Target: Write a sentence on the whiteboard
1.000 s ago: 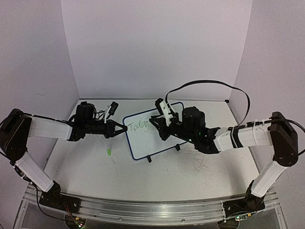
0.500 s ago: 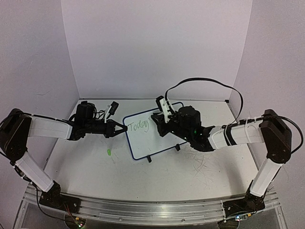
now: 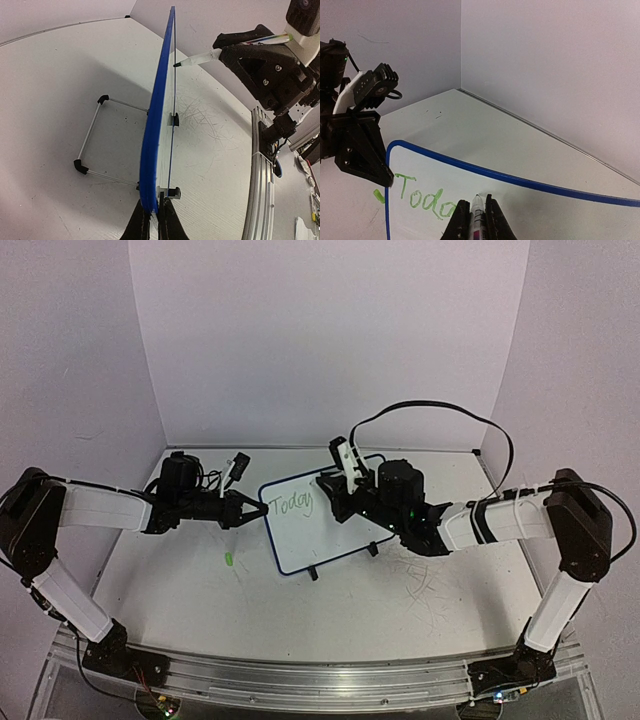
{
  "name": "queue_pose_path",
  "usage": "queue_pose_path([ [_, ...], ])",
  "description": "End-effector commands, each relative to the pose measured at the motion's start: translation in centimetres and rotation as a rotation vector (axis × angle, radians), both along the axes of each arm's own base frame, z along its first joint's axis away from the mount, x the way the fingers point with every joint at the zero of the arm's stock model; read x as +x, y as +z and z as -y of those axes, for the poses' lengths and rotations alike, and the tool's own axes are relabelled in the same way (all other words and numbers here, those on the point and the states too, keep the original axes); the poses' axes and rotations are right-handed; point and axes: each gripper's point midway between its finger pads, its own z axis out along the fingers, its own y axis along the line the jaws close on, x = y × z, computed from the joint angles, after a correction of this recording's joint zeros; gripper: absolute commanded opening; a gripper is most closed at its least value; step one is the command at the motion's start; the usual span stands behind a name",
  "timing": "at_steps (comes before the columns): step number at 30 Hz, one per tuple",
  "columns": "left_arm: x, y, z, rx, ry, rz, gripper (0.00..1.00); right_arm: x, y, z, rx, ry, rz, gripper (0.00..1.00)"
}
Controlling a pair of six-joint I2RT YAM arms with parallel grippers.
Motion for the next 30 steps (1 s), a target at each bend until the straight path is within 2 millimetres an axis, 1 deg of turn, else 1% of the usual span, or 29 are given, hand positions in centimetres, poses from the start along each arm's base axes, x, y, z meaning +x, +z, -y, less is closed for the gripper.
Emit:
queue_pose_path([
  [1, 1.0, 0.0, -0.2, 0.052, 0.024, 0.069, 0.0, -0.3, 1.4, -0.2, 0.048, 0.021, 0.029, 0.0],
  [7, 1.1, -0.2, -0.2, 0.06, 0.029, 0.07, 0.0, -0.5, 1.0, 0.1, 0.04, 0.019, 0.022, 0.0],
  [12, 1.1, -0.3, -0.2, 0.063, 0.029, 0.065, 0.0, -0.3, 0.6, 0.6, 0.033, -0.011, 0.019, 0.0],
  [19, 1.1, -0.4, -0.1, 0.064, 0.024, 0.061, 0.0, -0.5, 1.3, 0.2, 0.055, 0.009, 0.031, 0.0],
  [30, 1.0, -0.3, -0.1, 0.063, 0.018, 0.061, 0.0, 0.3, 0.1, 0.0, 0.039, -0.019, 0.007, 0.0],
])
